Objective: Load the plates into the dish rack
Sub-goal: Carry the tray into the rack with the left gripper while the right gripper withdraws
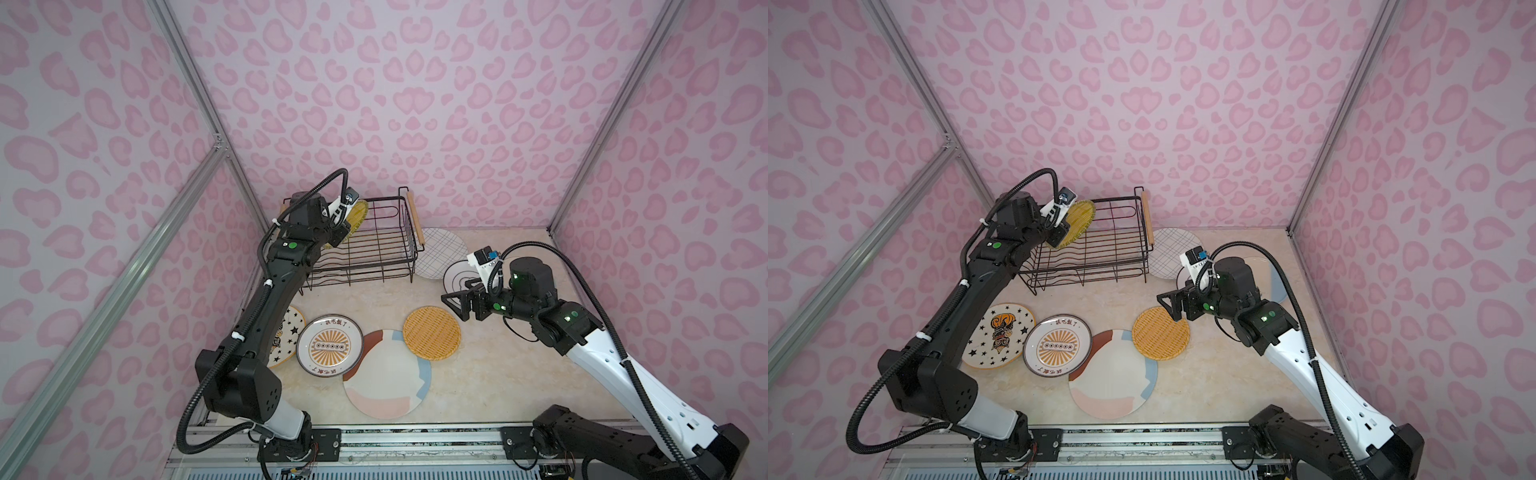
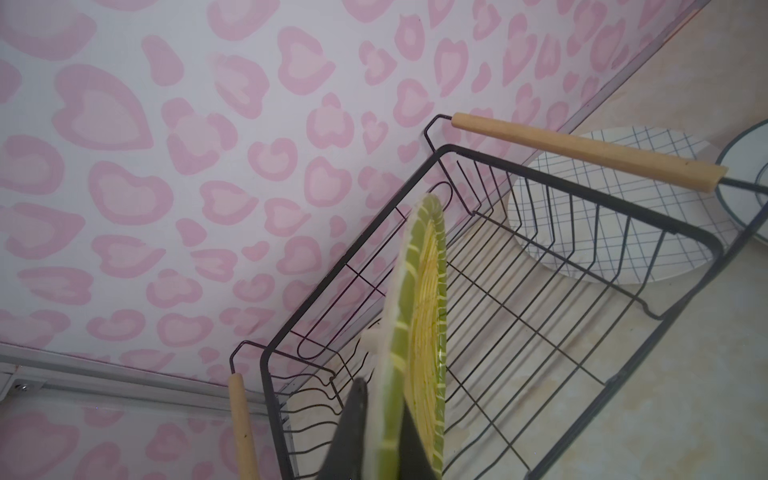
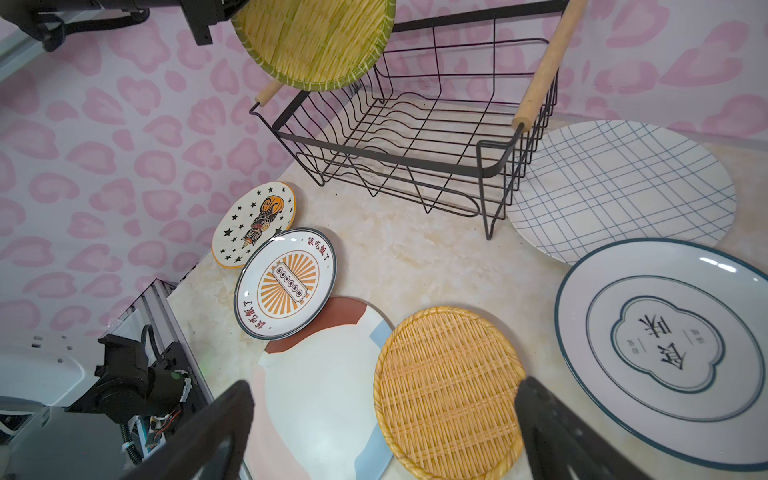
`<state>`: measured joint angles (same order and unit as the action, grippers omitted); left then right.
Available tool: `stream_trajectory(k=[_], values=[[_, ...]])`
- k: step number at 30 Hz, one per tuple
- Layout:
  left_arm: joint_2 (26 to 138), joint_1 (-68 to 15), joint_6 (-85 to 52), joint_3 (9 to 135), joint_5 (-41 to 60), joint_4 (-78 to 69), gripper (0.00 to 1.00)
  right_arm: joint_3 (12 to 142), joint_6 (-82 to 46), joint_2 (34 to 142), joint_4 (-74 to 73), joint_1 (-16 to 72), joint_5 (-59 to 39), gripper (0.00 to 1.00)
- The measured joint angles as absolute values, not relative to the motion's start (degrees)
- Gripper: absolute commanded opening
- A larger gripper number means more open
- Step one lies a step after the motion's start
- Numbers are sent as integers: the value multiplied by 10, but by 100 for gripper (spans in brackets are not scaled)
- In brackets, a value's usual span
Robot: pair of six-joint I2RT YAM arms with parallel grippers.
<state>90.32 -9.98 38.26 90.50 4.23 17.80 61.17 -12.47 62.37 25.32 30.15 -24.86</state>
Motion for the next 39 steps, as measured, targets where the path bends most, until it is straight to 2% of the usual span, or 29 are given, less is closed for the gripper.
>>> stream_trajectory(k=[15, 24, 33, 39], values=[[1042, -7, 588, 949, 70, 180, 4, 637, -124, 740, 279, 302, -272, 98], [1136, 2, 656, 997, 91, 119, 4, 640, -125, 797, 269, 322, -284, 98], [1236, 17, 701, 1107, 114, 95, 4, 667, -129, 855, 260, 327, -301, 98], [1270, 13, 720, 1116, 133, 95, 4, 674, -129, 890, 256, 338, -309, 98]])
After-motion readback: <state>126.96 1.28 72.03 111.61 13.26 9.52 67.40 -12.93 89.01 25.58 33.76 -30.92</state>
